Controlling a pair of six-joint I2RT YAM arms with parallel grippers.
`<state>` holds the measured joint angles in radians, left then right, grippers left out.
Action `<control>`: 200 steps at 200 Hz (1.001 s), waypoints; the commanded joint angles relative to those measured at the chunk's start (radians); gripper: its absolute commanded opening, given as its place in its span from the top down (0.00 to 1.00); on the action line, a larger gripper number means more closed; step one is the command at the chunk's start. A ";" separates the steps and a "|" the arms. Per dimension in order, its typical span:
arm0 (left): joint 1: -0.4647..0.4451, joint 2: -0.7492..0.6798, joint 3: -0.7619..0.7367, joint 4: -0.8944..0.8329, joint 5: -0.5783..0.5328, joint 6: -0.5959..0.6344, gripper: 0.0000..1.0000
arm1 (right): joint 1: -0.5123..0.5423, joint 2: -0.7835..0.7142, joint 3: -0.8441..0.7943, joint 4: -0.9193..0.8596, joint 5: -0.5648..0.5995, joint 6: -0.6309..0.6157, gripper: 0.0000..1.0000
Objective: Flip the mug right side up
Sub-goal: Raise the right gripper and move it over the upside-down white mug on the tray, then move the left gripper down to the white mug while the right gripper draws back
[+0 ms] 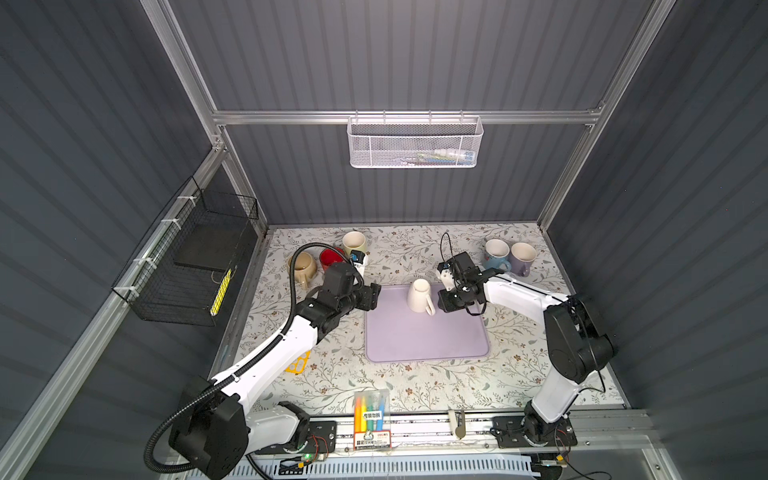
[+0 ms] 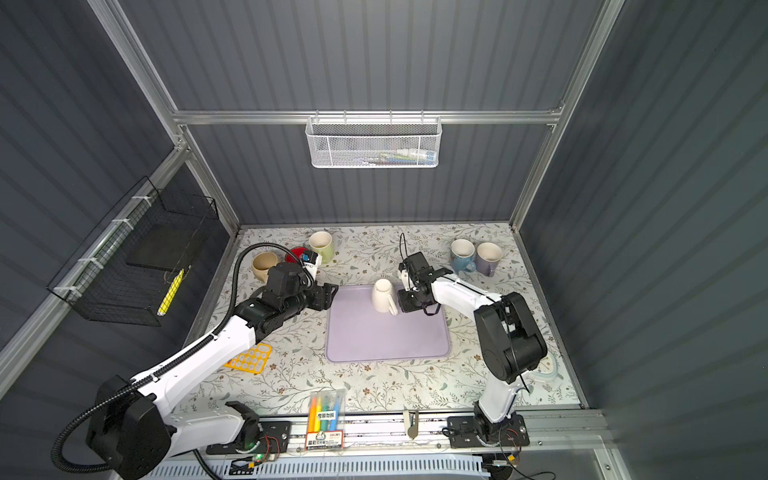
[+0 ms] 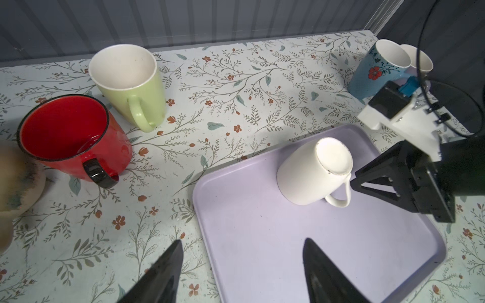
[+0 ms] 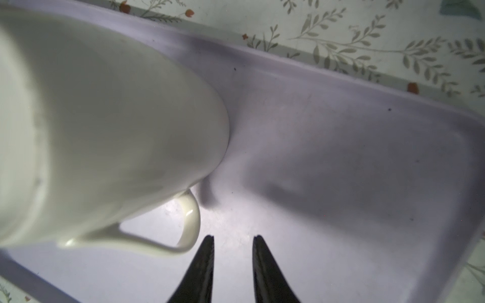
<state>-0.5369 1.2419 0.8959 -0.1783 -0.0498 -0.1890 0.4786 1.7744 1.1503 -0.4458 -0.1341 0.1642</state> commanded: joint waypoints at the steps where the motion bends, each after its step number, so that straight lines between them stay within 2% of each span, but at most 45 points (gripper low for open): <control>1: 0.003 -0.009 0.019 0.015 0.000 -0.015 0.28 | 0.043 -0.001 0.009 0.027 0.007 0.051 0.72; 53: 0.003 0.015 0.004 0.053 0.021 -0.032 0.29 | 0.116 -0.021 -0.038 0.098 -0.082 0.175 0.72; 109: 0.003 0.018 -0.016 0.054 0.060 -0.035 0.29 | 0.116 -0.061 -0.064 0.189 -0.282 0.247 0.71; 136: -0.004 0.042 -0.019 0.071 0.116 -0.034 0.29 | 0.105 -0.069 -0.060 0.141 -0.215 0.206 0.71; 149: -0.022 0.070 -0.014 0.071 0.119 -0.029 0.29 | 0.073 -0.077 -0.061 0.110 -0.170 0.188 0.72; 200: -0.095 0.117 -0.023 0.096 0.115 -0.005 0.29 | -0.070 -0.194 -0.117 0.081 -0.128 0.139 0.72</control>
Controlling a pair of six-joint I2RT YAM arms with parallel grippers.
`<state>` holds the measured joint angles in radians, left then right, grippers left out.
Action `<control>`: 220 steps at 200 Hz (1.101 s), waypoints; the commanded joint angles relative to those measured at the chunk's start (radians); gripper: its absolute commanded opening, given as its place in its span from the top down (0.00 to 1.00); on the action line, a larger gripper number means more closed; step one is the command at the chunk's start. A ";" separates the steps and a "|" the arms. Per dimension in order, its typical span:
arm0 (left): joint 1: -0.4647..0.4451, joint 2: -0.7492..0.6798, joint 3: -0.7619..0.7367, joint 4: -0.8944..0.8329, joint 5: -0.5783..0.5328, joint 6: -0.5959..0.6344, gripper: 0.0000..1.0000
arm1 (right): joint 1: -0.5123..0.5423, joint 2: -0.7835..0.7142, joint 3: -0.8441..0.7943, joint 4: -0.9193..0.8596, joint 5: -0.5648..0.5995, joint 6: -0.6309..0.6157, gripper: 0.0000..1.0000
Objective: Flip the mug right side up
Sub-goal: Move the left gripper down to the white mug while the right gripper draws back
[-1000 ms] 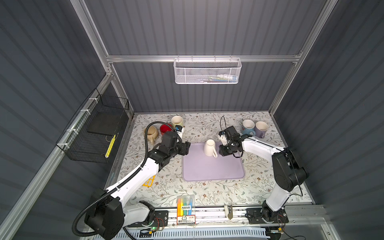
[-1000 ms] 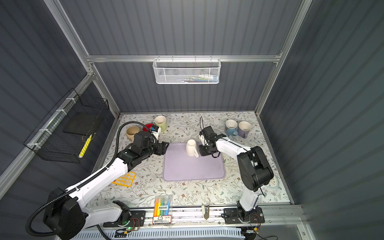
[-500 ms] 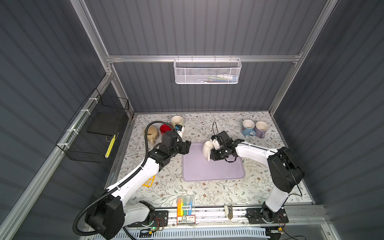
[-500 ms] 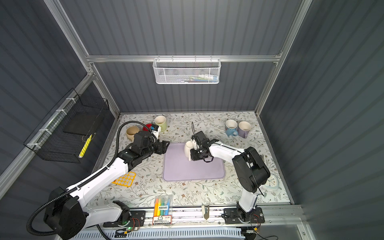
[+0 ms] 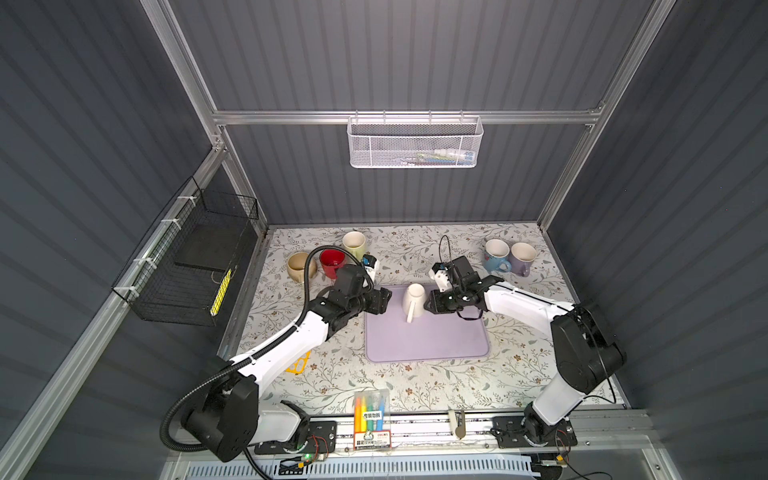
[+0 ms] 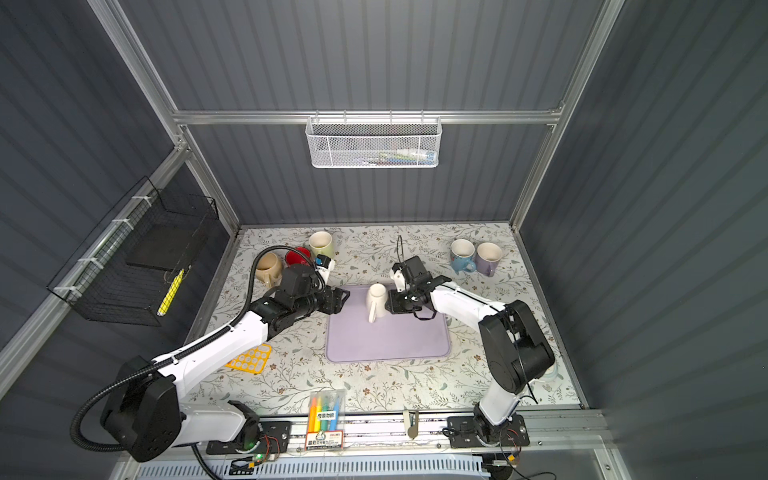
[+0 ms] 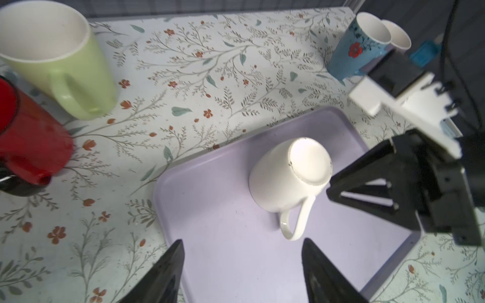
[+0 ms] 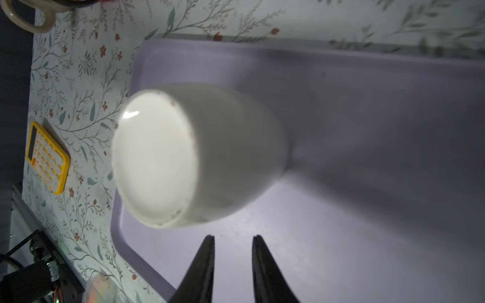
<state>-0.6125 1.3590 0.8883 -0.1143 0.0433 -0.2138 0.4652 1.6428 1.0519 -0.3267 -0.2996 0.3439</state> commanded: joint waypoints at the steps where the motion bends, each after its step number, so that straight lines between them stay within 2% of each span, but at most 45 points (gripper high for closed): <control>1: -0.019 0.001 -0.016 0.032 0.022 0.021 0.29 | -0.059 -0.064 -0.020 -0.039 0.037 -0.042 0.72; 29: -0.045 0.032 -0.017 0.028 0.024 0.051 0.29 | -0.130 -0.127 -0.043 -0.044 0.045 -0.064 0.72; 74: -0.127 0.072 -0.015 0.039 -0.055 0.071 0.27 | -0.204 -0.178 -0.046 -0.041 0.042 -0.078 0.71; 185: -0.242 0.232 -0.007 0.129 -0.141 -0.009 0.25 | -0.275 -0.204 -0.084 -0.007 0.022 -0.080 0.69; 220: -0.246 0.278 0.022 0.099 -0.224 -0.035 0.25 | -0.290 -0.220 -0.114 0.003 0.019 -0.079 0.69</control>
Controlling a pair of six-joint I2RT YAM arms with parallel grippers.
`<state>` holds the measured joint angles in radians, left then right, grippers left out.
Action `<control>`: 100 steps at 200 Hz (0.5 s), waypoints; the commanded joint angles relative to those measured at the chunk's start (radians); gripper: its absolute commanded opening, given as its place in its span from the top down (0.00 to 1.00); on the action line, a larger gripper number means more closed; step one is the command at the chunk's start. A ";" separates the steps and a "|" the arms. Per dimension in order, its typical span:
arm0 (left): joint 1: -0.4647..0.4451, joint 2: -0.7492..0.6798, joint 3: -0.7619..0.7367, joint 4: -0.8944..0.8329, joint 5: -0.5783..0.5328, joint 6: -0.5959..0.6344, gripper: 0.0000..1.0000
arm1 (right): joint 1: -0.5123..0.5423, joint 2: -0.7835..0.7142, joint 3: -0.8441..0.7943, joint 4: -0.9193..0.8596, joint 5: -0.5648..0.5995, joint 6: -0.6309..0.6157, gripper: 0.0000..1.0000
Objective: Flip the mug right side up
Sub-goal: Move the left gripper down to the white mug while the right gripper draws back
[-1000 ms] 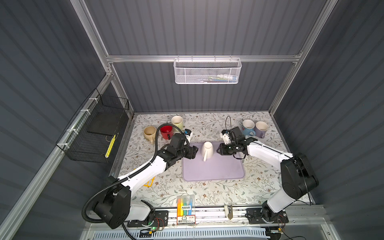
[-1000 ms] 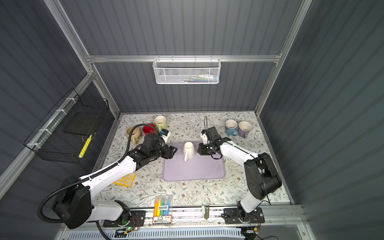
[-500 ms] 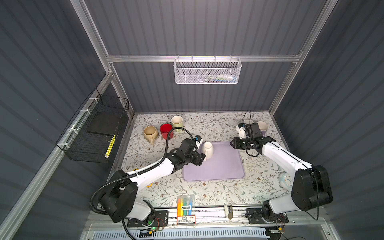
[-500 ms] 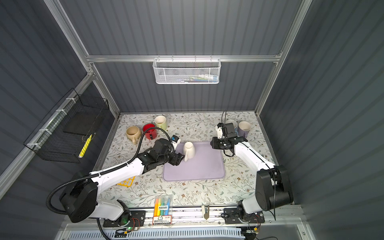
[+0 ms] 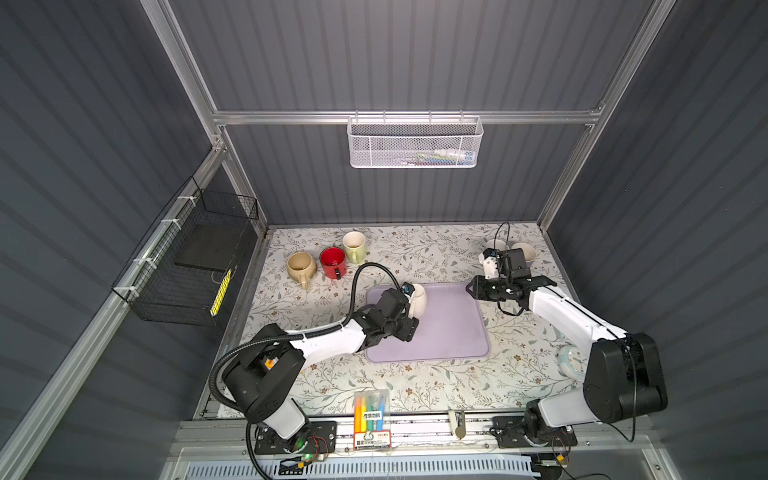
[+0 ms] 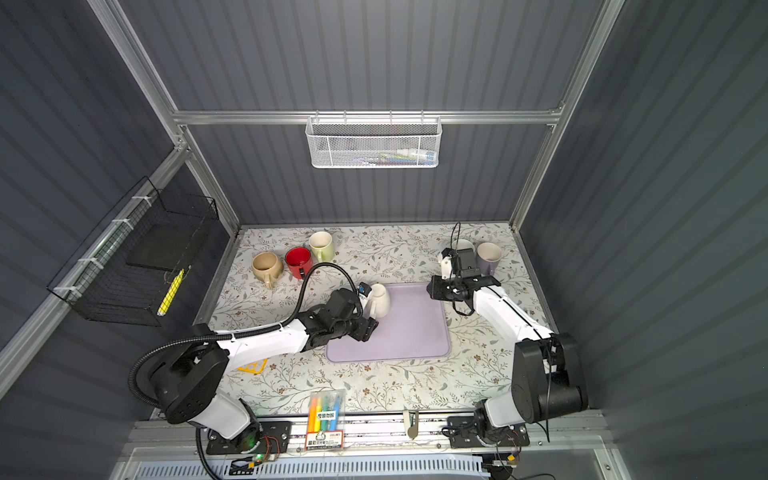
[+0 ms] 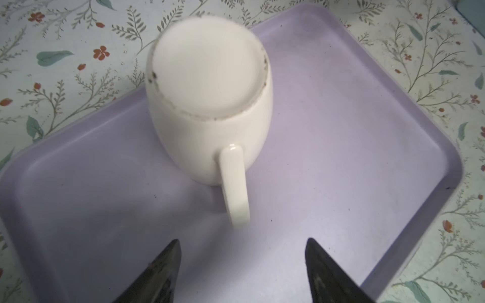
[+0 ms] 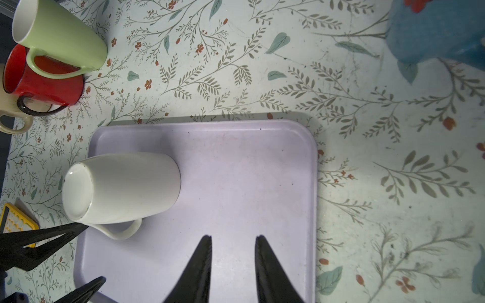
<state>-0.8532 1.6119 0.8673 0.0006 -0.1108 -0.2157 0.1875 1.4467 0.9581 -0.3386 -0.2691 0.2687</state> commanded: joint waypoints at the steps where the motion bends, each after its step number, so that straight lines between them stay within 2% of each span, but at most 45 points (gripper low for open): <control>1: -0.005 0.027 0.044 -0.018 -0.072 -0.033 0.25 | -0.013 -0.024 -0.020 0.017 -0.013 -0.003 0.69; 44: -0.007 0.092 0.085 -0.027 -0.114 -0.056 0.29 | -0.019 -0.027 -0.036 0.035 -0.025 0.006 0.69; 100: -0.007 0.121 0.095 -0.041 -0.154 -0.072 0.42 | -0.026 -0.040 -0.054 0.045 -0.020 0.006 0.68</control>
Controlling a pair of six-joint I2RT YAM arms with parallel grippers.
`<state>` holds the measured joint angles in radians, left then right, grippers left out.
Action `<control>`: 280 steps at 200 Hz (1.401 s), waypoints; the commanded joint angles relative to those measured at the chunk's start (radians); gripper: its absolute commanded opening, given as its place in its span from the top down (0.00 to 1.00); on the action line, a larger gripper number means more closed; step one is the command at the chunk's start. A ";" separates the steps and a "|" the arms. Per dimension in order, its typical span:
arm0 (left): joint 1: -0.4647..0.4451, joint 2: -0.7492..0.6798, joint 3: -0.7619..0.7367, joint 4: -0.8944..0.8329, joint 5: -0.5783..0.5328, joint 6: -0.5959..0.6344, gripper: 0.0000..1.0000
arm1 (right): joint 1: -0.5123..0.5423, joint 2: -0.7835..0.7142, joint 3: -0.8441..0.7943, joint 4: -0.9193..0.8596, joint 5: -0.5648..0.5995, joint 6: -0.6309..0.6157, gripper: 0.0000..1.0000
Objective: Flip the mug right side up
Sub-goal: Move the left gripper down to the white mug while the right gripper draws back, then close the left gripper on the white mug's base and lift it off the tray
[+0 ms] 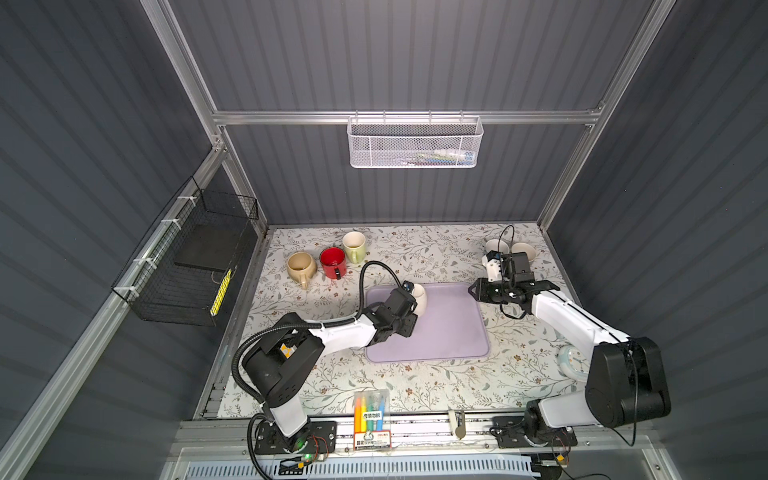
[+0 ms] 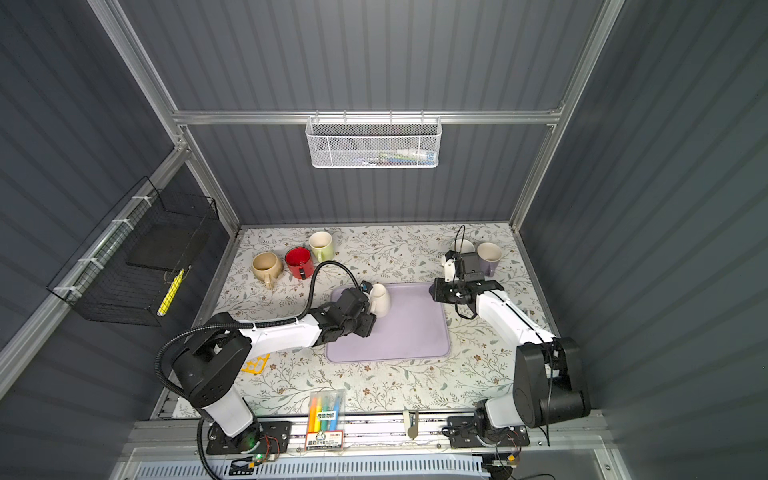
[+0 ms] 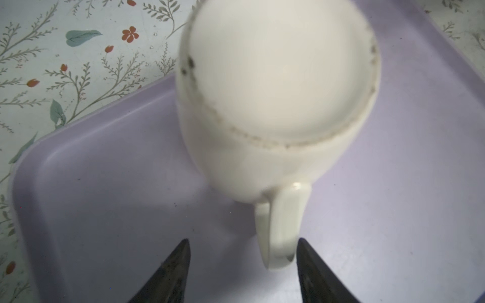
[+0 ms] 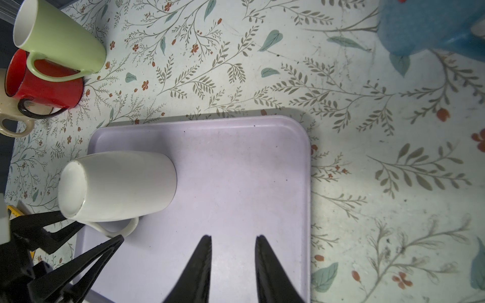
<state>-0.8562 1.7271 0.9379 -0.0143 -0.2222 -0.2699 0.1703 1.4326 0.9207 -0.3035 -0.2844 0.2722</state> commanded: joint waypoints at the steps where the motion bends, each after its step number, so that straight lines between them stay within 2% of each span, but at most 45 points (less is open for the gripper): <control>1: -0.004 0.005 0.024 -0.027 -0.045 -0.020 0.42 | -0.009 -0.026 -0.017 0.009 -0.005 0.002 0.69; 39: -0.004 -0.015 0.019 -0.063 -0.093 -0.009 0.47 | -0.012 -0.031 -0.020 0.016 -0.009 0.004 0.69; 73: 0.001 -0.032 0.003 -0.049 -0.096 -0.004 0.47 | -0.014 -0.029 -0.013 0.015 -0.011 0.002 0.69; 115: 0.005 -0.007 0.003 -0.013 -0.014 0.032 0.36 | -0.017 -0.011 0.028 -0.010 -0.013 -0.008 0.68; 151: 0.006 0.036 0.018 -0.013 -0.017 0.044 0.35 | -0.017 -0.001 0.055 -0.003 -0.022 -0.001 0.68; 193: 0.006 0.061 0.018 0.004 -0.018 0.035 0.39 | -0.017 0.003 0.046 0.006 -0.019 0.004 0.68; 280: 0.006 0.068 -0.005 0.058 -0.023 0.021 0.62 | -0.018 0.005 0.022 0.023 -0.017 0.012 0.68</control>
<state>-0.8558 1.7866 0.9379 0.0170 -0.2459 -0.2451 0.1577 1.4303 0.9543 -0.2970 -0.2924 0.2737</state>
